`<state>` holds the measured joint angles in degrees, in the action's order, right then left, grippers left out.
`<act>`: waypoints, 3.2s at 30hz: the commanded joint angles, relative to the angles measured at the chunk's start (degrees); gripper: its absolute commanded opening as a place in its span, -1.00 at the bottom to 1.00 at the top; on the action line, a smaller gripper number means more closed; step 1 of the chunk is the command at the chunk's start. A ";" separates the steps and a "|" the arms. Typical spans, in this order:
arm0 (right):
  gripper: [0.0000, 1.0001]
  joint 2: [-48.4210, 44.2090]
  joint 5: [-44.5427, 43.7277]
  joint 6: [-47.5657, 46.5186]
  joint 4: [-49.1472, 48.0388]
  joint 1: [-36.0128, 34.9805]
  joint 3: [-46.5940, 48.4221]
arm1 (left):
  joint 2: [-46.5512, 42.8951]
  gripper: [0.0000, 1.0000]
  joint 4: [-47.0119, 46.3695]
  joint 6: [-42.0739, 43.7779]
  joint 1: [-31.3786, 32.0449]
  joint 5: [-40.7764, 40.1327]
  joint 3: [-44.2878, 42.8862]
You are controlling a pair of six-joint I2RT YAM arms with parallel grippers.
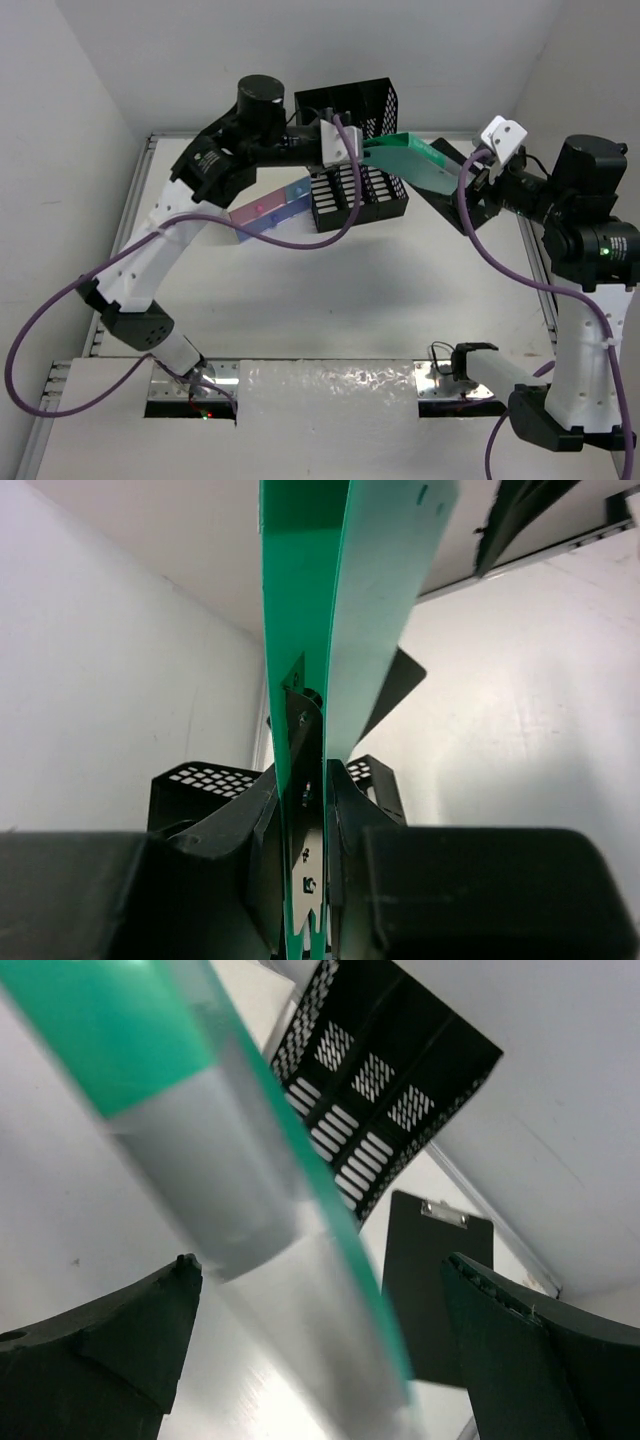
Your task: Organize the desk
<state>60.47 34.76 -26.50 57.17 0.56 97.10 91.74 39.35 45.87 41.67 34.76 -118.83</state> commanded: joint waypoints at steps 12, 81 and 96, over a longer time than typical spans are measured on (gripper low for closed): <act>-0.66 -1.05 13.93 11.97 -24.54 -0.12 -17.54 | -1.57 -1.00 0.99 -3.41 1.30 -0.65 -0.35; -1.00 46.76 -46.89 27.29 -152.44 -20.68 -50.96 | 2.65 0.99 -15.62 -16.25 -23.92 -44.78 17.22; -1.00 47.21 -47.07 26.06 -146.14 -20.68 -51.48 | 2.74 0.99 -15.54 -15.64 -24.00 -44.34 18.28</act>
<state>109.75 -11.84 -1.10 -76.25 -19.75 47.00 95.04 26.13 29.71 18.31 -10.00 -101.30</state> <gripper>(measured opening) 0.145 0.996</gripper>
